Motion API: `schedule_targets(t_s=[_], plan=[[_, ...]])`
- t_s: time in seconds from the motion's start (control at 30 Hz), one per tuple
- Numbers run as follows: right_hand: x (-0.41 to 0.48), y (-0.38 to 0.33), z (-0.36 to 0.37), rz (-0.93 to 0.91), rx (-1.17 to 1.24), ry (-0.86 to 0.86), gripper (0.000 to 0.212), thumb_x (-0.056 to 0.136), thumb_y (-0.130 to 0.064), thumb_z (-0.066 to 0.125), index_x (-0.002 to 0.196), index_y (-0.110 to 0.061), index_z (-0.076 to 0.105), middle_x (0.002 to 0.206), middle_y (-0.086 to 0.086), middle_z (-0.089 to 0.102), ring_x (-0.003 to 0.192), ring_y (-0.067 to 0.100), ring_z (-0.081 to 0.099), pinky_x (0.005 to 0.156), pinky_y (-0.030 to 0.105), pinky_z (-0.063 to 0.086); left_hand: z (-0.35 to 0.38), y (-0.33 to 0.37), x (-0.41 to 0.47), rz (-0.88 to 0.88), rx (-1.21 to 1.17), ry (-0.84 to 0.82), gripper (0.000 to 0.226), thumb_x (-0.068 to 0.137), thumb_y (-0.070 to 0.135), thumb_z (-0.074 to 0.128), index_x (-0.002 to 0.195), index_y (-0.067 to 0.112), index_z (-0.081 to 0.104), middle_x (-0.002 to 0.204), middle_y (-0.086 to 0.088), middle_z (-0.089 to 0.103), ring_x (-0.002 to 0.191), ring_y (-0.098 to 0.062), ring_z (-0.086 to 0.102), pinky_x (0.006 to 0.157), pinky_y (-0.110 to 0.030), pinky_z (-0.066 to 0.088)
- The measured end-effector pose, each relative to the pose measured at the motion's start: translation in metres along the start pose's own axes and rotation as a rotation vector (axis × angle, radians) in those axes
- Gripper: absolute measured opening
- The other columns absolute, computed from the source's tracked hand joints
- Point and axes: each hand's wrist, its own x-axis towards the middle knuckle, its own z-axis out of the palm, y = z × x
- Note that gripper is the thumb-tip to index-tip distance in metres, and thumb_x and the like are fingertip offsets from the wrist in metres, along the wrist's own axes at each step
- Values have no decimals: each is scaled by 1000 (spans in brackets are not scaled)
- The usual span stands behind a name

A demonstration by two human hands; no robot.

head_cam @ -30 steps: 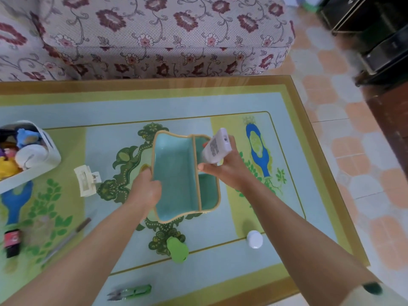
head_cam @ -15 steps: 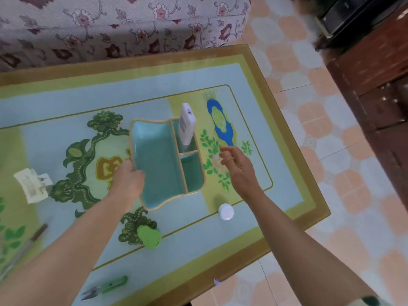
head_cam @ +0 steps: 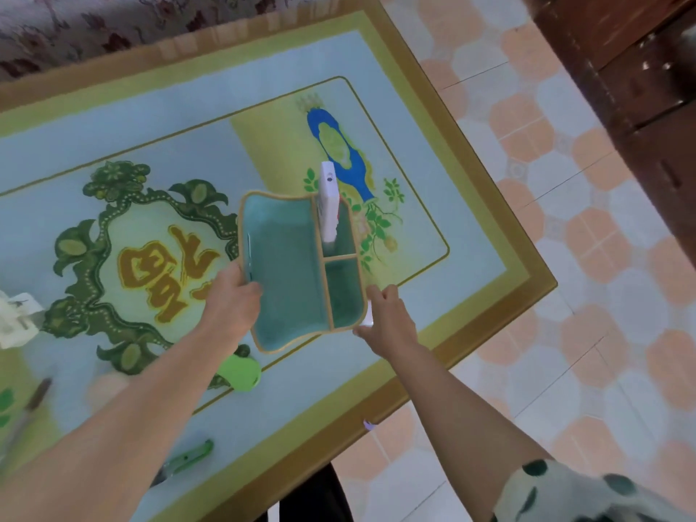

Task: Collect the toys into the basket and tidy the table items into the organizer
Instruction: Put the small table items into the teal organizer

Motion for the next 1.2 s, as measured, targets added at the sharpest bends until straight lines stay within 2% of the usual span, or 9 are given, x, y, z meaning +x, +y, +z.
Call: schedule_targets(t_s=[0.2,0.33,0.4,0.53,0.73,0.8,0.9,1.07,1.2], plan=[[4,3,-10,24,151,48,43,86,-24,66,121,-16,43,119,11,40,99,32,53,75,38,49,3,-6,-5,20,20,-31,45,81,-7,43,97,30,63,89,19,66,87,0,61,60,-23,45],[-12,-5,-55,-5,394,344,45,81,-23,68,122,-17,49,114,6,46,89,24,54,73,32,45,1,-6,-10,28,11,-43,45,81,-7,41,104,25,64,99,8,70,91,-14,65,67,-32,51],[-26,-20,-87,-115,521,501,46,78,-22,71,120,-20,52,110,3,50,84,17,57,72,27,50,-3,-1,-15,30,1,-46,45,81,-6,41,101,27,64,100,6,70,92,-16,65,70,-33,51],[-63,-70,-143,-453,650,664,48,76,-19,73,119,-21,54,107,1,54,84,10,58,67,13,46,-7,10,-22,30,-54,-22,46,82,-6,41,79,37,58,85,20,63,82,0,59,59,-25,44],[-85,-158,-151,-743,535,417,49,79,-16,68,126,-15,55,111,4,53,92,12,53,75,21,48,-25,14,-27,47,-40,31,33,84,2,44,86,31,60,87,2,68,84,-21,65,69,-39,53],[-79,-181,-140,-710,454,301,49,82,-15,65,130,-16,53,116,5,52,98,14,52,81,29,48,-33,11,-30,48,-50,42,26,85,9,48,97,28,62,92,-1,70,87,-23,66,75,-44,56],[-60,-206,-118,-595,209,193,41,89,-13,55,130,-14,47,121,11,48,104,28,55,84,39,47,-45,6,-36,59,-71,76,26,86,10,46,95,29,62,88,3,69,83,-20,64,72,-40,53],[-35,-253,-78,-461,-57,110,36,92,-8,52,125,-8,39,121,17,47,104,39,58,71,37,39,-73,-13,-45,26,-62,158,34,85,0,41,94,30,56,84,9,63,80,-15,60,65,-32,46],[-37,-287,-48,-523,-122,99,30,90,-2,54,119,-5,46,116,18,52,102,39,60,75,38,46,-97,-29,-50,-33,-113,210,39,86,0,40,117,17,58,105,-7,67,98,-30,62,88,-47,52]])
